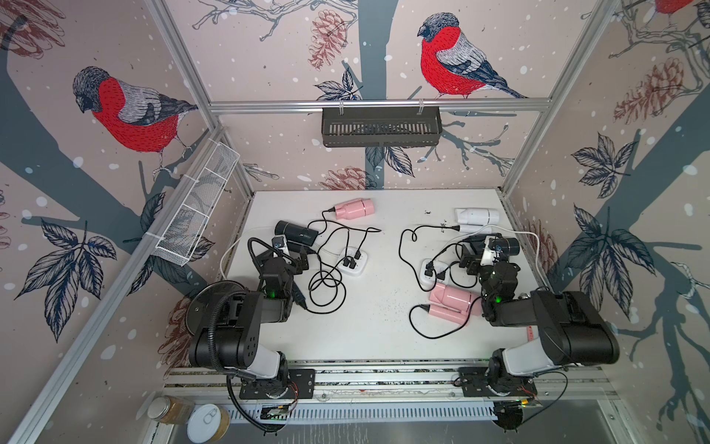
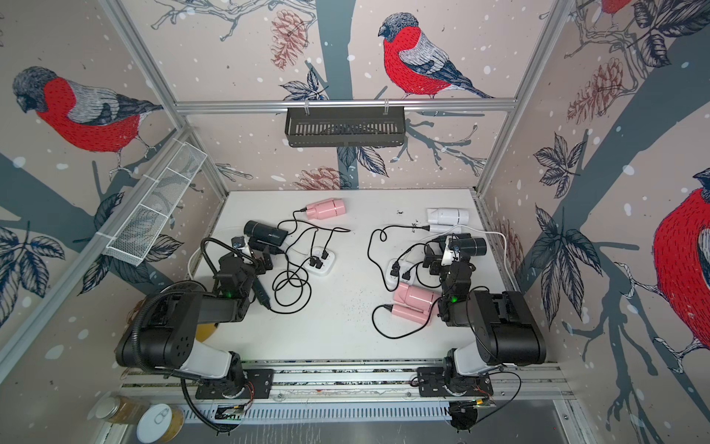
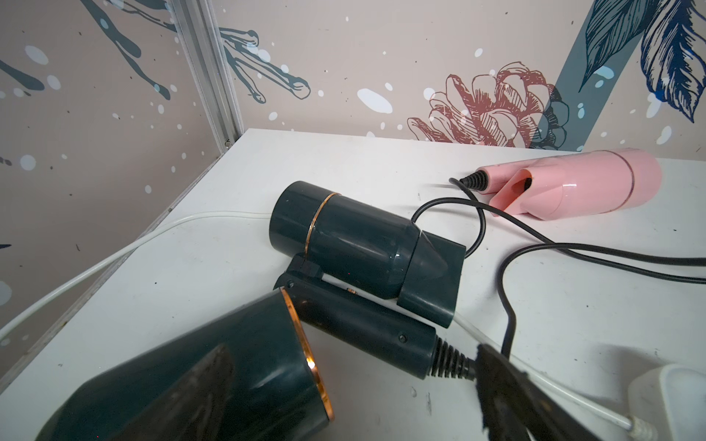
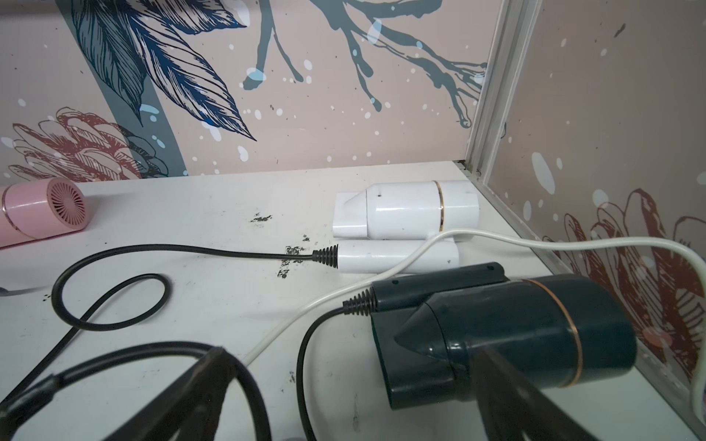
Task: Charge the blow dryers
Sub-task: Reset both arms
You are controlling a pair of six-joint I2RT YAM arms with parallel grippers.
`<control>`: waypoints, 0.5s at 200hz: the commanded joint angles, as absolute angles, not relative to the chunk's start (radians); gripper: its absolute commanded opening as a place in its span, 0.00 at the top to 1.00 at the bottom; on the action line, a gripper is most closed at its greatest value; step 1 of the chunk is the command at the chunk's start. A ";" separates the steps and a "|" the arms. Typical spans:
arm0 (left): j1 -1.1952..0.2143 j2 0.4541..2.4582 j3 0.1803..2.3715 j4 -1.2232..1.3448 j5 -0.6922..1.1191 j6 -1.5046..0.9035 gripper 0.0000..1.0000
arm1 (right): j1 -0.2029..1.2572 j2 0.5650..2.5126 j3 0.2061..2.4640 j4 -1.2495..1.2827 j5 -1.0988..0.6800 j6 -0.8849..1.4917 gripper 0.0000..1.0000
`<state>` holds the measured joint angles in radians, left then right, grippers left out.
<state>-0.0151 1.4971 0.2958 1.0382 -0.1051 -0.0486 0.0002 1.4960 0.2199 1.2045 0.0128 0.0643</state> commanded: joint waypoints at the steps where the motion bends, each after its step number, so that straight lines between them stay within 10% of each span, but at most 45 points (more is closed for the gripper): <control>1: -0.014 1.493 0.299 1.074 -0.097 -0.043 0.02 | 0.000 1.497 0.227 1.205 0.032 0.051 0.01; 100: -0.013 1.493 0.298 1.074 -0.097 -0.043 0.02 | -0.005 1.508 0.243 1.189 0.037 0.061 0.00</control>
